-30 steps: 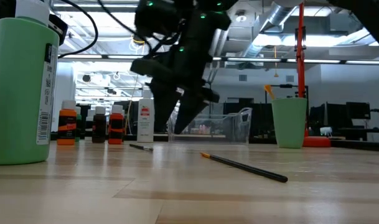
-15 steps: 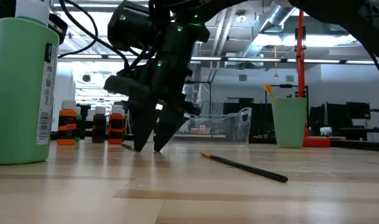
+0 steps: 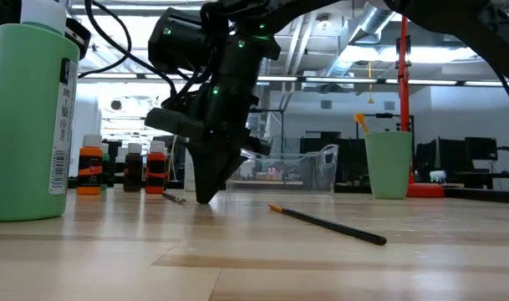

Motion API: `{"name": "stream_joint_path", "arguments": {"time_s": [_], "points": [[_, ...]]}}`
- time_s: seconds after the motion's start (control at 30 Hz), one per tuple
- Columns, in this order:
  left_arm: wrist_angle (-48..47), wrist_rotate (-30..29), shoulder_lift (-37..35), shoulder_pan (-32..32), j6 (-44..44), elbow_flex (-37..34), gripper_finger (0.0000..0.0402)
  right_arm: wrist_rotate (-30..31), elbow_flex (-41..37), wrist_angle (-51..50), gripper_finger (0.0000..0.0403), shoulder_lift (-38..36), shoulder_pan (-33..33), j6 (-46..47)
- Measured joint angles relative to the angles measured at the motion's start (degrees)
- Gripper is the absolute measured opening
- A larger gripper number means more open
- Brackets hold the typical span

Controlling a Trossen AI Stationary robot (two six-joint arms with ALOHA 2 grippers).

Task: Pick & Place Paint Supplies
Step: Put the silver paint brush into the green cup

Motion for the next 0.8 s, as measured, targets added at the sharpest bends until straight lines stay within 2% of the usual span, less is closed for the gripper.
{"name": "stream_joint_path", "arguments": {"time_s": [0.23, 0.4, 0.63, 0.8], "points": [[0.13, 0.00, 0.00, 0.00, 0.00, 0.00, 0.0002, -1.19, -0.60, -3.39, 0.0039, -2.87, -0.22, -0.84], [0.17, 0.00, 0.00, 0.02, 0.00, -0.02, 0.0002, -1.01, -0.40, -0.91, 0.0089, -5.83, -0.20, 1.05], [0.15, 0.00, 0.00, 0.00, 0.00, -0.02, 0.0002, -1.14, -0.29, 5.95, 0.0168, -4.19, -0.09, 2.11], [0.15, 0.00, 0.00, 0.02, 0.00, 0.00, 0.0002, -1.69, -0.47, 8.67, 0.0193, -2.35, 0.09, 3.54]]}}
